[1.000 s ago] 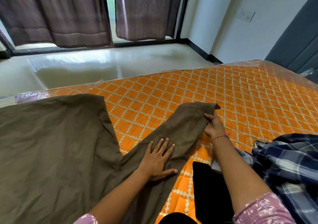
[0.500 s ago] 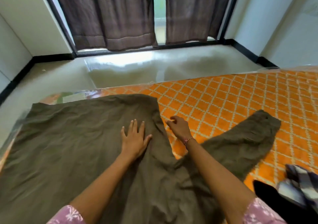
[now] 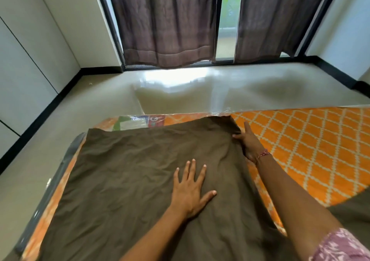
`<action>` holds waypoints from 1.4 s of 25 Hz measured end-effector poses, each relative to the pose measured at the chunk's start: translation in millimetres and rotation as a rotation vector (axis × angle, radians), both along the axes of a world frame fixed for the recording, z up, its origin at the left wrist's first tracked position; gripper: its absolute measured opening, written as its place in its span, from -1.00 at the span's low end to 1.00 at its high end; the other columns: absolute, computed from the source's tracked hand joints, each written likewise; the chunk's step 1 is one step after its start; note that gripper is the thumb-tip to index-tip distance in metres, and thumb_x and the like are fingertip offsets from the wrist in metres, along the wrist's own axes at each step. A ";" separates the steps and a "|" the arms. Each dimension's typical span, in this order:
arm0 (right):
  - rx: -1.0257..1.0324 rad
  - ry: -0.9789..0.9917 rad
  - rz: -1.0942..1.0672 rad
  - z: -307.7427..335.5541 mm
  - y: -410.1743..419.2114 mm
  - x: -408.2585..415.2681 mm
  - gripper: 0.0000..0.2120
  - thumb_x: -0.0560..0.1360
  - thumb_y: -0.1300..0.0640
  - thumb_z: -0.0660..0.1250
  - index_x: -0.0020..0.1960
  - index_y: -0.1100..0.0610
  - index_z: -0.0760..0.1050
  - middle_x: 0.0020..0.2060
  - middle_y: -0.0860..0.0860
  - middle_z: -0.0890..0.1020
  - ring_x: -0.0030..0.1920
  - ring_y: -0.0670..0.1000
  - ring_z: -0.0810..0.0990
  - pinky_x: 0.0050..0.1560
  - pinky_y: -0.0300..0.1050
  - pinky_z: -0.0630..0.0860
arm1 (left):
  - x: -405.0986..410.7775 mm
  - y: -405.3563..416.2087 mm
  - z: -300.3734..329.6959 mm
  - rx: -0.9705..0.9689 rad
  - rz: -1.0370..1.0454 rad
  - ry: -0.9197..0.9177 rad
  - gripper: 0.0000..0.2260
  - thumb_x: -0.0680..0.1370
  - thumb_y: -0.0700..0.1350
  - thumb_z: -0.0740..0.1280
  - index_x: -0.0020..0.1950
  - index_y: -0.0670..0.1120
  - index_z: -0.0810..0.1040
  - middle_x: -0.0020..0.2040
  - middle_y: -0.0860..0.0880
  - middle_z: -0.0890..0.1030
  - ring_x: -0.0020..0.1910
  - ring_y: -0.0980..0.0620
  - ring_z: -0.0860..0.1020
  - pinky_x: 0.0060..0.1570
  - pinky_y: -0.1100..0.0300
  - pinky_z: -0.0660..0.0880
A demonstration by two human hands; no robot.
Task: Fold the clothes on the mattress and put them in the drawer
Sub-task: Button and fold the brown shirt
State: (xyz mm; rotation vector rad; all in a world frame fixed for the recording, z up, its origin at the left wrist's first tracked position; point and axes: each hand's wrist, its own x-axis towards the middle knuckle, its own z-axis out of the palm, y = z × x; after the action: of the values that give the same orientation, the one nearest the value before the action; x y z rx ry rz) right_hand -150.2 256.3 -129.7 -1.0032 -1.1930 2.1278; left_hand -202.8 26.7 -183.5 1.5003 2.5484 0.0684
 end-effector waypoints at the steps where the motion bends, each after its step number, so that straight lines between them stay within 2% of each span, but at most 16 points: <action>1: 0.087 -0.205 -0.008 -4.0 0.9 0.9 -0.35 0.55 0.37 0.21 0.54 0.08 0.05 0.36 0.15 0.40 0.19 0.18 0.51 0.12 0.02 0.52 | -4.5 -0.5 1.4 -0.002 -0.021 -0.008 -0.31 0.53 0.37 -0.06 0.55 0.10 -0.19 0.56 -0.08 -0.23 0.54 -0.02 -0.23 0.44 -0.09 -0.26; 3: 0.261 -0.591 -0.099 -12.6 -0.2 -2.4 -0.46 0.52 0.16 0.33 0.44 0.22 0.27 0.35 0.21 0.43 0.23 0.16 0.47 0.18 -0.01 0.45 | -18.1 -2.5 5.7 -0.015 -0.030 0.001 -0.32 0.54 0.35 -0.05 0.55 0.10 -0.20 0.57 -0.06 -0.20 0.54 0.01 -0.21 0.45 -0.07 -0.25; 5: 0.427 -0.852 -0.077 -10.4 -15.3 -10.4 -0.53 0.51 0.10 0.31 0.34 0.30 0.33 0.26 0.27 0.47 0.20 0.21 0.49 0.12 0.00 0.42 | -32.9 -11.6 10.7 -0.043 0.018 0.036 -0.33 0.56 0.34 -0.06 0.56 0.07 -0.18 0.57 -0.06 -0.18 0.55 0.00 -0.20 0.44 -0.10 -0.25; 9: 0.811 -0.904 -0.073 -8.7 -18.1 -3.3 -0.70 0.59 0.24 0.12 0.30 0.29 0.33 0.13 0.35 0.52 0.11 0.32 0.51 -0.09 0.00 0.38 | -36.2 -14.6 11.2 -0.050 0.026 0.045 -0.33 0.55 0.35 -0.08 0.56 0.08 -0.17 0.57 -0.08 -0.17 0.55 -0.01 -0.20 0.45 -0.11 -0.25; 12: 0.860 -0.978 -0.118 -1.2 11.1 24.2 -0.59 0.58 0.19 0.20 0.40 0.23 0.26 0.20 0.38 0.48 0.22 0.35 0.44 0.08 0.11 0.41 | -28.9 -7.0 10.2 -0.013 -0.033 -0.005 -0.33 0.55 0.35 -0.08 0.56 0.10 -0.17 0.58 -0.08 -0.16 0.54 0.00 -0.21 0.45 -0.09 -0.24; 14: 1.024 -1.157 0.039 -4.3 -2.2 25.9 -0.42 0.58 0.03 0.23 0.51 0.16 0.10 0.41 0.29 0.29 0.42 0.28 0.23 0.32 0.24 0.24 | -40.4 -14.7 11.6 0.034 0.024 0.023 -0.37 0.57 0.31 -0.07 0.56 0.09 -0.18 0.57 -0.08 -0.19 0.54 -0.01 -0.22 0.44 -0.09 -0.26; 17: 1.265 -1.124 0.239 -24.6 -56.7 -1.2 -0.37 0.58 -0.24 0.04 0.55 -0.04 -0.03 0.55 0.11 -0.04 0.55 0.11 -0.11 0.42 0.35 -0.18 | -83.3 -42.1 20.2 0.241 0.389 0.191 -0.39 0.61 0.20 -0.02 0.54 0.00 -0.22 0.56 -0.14 -0.22 0.54 -0.10 -0.23 0.43 -0.09 -0.28; 18: 1.271 -1.130 0.328 -32.6 -72.2 -11.9 -0.35 0.56 -0.32 -0.04 0.55 -0.09 -0.08 0.56 0.09 -0.10 0.55 0.08 -0.17 0.40 0.36 -0.25 | -104.1 -53.0 24.8 0.288 0.566 0.194 -0.36 0.61 0.19 0.01 0.55 -0.05 -0.21 0.56 -0.18 -0.19 0.54 -0.15 -0.19 0.44 -0.11 -0.25; 20: 1.226 -1.177 0.442 -45.4 -87.8 -26.1 -0.31 0.52 -0.39 -0.12 0.55 -0.12 -0.14 0.55 0.07 -0.16 0.54 0.07 -0.22 0.38 0.38 -0.29 | -147.7 -70.9 39.0 0.328 0.913 0.047 -0.30 0.59 0.20 0.11 0.56 -0.17 -0.06 0.54 -0.26 0.02 0.52 -0.24 0.02 0.44 -0.17 -0.02; 23: 1.208 -1.223 0.458 -51.3 -85.8 -34.4 -0.27 0.50 -0.41 -0.16 0.55 -0.10 -0.17 0.55 0.10 -0.18 0.54 0.07 -0.23 0.40 0.37 -0.24 | -201.2 -74.6 56.8 0.359 1.119 -0.257 -0.38 0.56 0.19 0.22 0.44 -0.22 0.25 0.43 -0.25 0.29 0.39 -0.25 0.26 0.34 -0.15 0.22; 25: 1.226 -1.236 0.467 -54.8 -82.5 -38.4 -0.26 0.48 -0.43 -0.19 0.55 -0.10 -0.21 0.54 0.10 -0.21 0.54 0.07 -0.24 0.41 0.35 -0.23 | -226.2 -65.4 58.0 0.372 1.132 -0.367 -0.44 0.55 0.16 0.27 0.37 -0.21 0.34 0.38 -0.24 0.35 0.35 -0.24 0.32 0.34 -0.11 0.27; 27: 1.237 -1.241 0.462 -58.4 -79.8 -44.8 -0.23 0.45 -0.45 -0.23 0.54 -0.10 -0.24 0.54 0.09 -0.22 0.54 0.06 -0.26 0.42 0.35 -0.23 | -244.6 -56.6 53.8 0.428 1.080 -0.433 -0.59 0.55 0.04 0.32 0.26 -0.23 0.46 0.25 -0.24 0.50 0.23 -0.23 0.46 0.29 -0.11 0.36; 30: 1.247 -1.240 0.462 -61.1 -76.5 -47.9 -0.20 0.40 -0.47 -0.28 0.53 -0.12 -0.28 0.54 0.05 -0.24 0.53 0.04 -0.27 0.42 0.32 -0.26 | -261.5 -55.8 48.8 0.591 1.045 -0.384 -0.76 0.58 -0.13 0.26 0.16 -0.24 0.53 0.16 -0.25 0.57 0.14 -0.23 0.52 0.17 -0.04 0.46; 32: 1.242 -1.256 0.484 -60.4 -74.6 -50.1 -0.23 0.43 -0.46 -0.24 0.52 -0.13 -0.30 0.54 0.03 -0.24 0.53 0.03 -0.27 0.42 0.31 -0.27 | -260.1 -62.3 51.8 0.661 1.007 -0.373 -0.75 0.59 -0.15 0.26 0.23 -0.23 0.46 0.22 -0.25 0.53 0.18 -0.23 0.49 0.15 -0.02 0.42; 33: 1.234 -1.267 0.492 -56.5 -73.9 -51.2 -0.25 0.46 -0.44 -0.21 0.53 -0.12 -0.29 0.54 0.03 -0.24 0.53 0.03 -0.26 0.42 0.32 -0.26 | -253.5 -69.6 52.7 0.624 0.935 -0.348 -0.68 0.58 -0.12 0.28 0.29 -0.20 0.39 0.26 -0.24 0.49 0.21 -0.23 0.47 0.17 -0.03 0.40; 35: 1.174 -1.287 0.492 -42.9 -76.2 -53.0 -0.27 0.51 -0.40 -0.15 0.54 -0.11 -0.28 0.54 0.05 -0.25 0.53 0.05 -0.27 0.42 0.37 -0.26 | -229.5 -92.3 46.4 0.406 0.723 -0.165 -0.52 0.58 -0.03 0.28 0.43 -0.16 0.24 0.36 -0.24 0.37 0.31 -0.24 0.37 0.23 -0.09 0.33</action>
State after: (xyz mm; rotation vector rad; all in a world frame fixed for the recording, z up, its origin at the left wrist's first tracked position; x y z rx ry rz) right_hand -203.2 180.1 -172.6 -1.4587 -2.9190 0.3501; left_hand -432.3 -65.6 -137.1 0.5378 2.8957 0.8021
